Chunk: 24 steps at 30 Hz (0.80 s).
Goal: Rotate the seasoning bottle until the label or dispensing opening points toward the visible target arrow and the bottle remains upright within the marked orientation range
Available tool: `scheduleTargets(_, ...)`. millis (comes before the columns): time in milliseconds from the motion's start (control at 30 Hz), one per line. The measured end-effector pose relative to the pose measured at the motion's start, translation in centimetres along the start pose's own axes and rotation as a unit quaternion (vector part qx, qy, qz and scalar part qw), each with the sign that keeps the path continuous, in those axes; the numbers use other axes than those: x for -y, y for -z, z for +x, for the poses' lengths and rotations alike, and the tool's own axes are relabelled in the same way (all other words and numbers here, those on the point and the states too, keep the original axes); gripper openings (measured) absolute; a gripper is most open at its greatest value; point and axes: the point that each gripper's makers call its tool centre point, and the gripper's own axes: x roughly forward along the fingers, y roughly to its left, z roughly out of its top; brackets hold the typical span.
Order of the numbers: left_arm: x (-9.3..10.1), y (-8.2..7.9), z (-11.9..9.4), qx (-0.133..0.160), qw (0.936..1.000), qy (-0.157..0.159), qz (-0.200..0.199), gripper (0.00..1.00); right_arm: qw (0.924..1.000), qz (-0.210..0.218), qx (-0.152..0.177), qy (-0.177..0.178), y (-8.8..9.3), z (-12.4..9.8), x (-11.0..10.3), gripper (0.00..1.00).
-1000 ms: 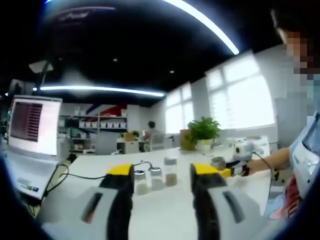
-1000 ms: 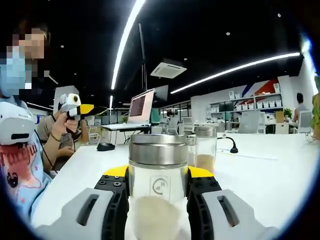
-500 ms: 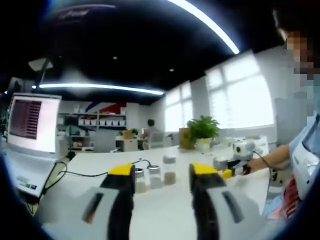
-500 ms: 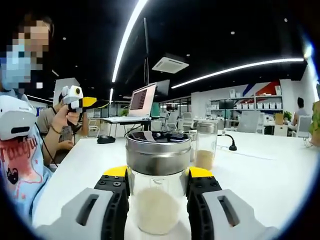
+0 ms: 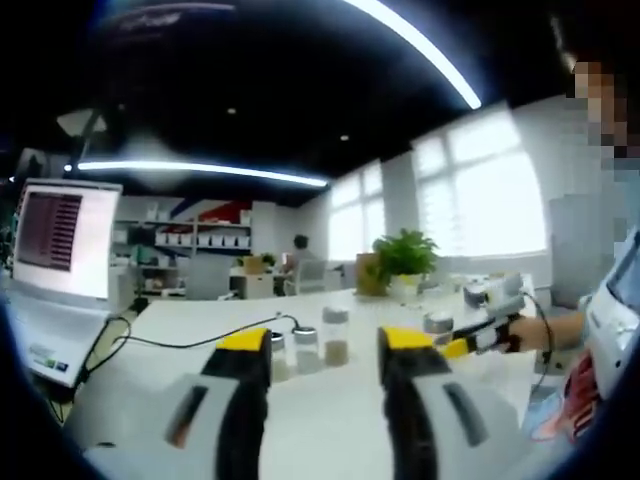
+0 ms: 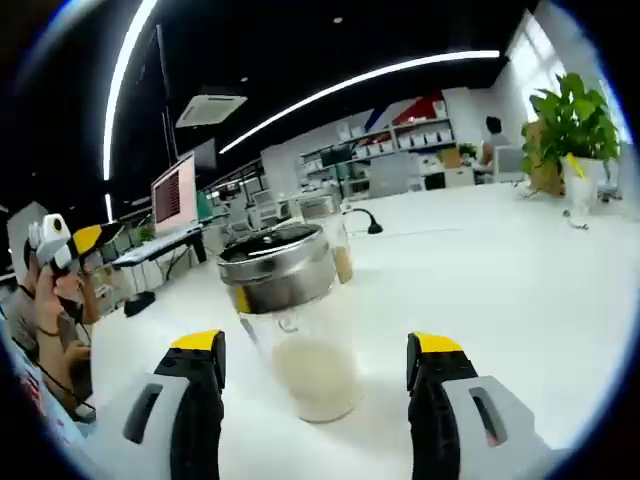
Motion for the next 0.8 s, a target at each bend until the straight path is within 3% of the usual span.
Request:
scheduleTargets(67,0.2,0.1,0.0,0.000,1.0000,0.004,0.000,0.44,0.9985,-0.036,0.037,0.017,-1.1,0.0,-0.5,0.67)
scheduleTargets(100,0.2,0.1,0.0,0.000,1.0000,0.005,0.000,0.45,0.9973,-0.057,0.039,0.026,-1.1,0.1,-0.7,0.66)
scheduleTargets(200,0.3,0.1,0.0,-0.002,1.0000,0.004,-0.004,0.44,0.9974,-0.053,0.039,0.030,-0.6,0.2,-1.2,0.53)
scheduleTargets(233,0.4,-0.1,-0.1,0.002,1.0000,0.003,-0.003,0.44,0.9984,-0.023,0.037,0.037,-0.5,0.3,-1.1,0.52)
scheduleTargets(267,0.5,-0.3,-0.1,0.007,1.0000,0.004,-0.002,0.44,0.9985,-0.020,0.027,0.042,-0.3,0.3,-0.7,0.49)
scheduleTargets(400,0.6,-0.3,-0.3,0.006,1.0000,0.008,-0.001,0.44,0.9973,-0.041,0.021,0.057,-0.2,0.8,0.1,0.41)
scheduleTargets(800,-0.1,-0.8,-0.9,0.016,0.9999,-0.005,-0.002,0.44,0.9962,-0.068,0.039,0.038,-0.1,0.9,0.1,0.39)
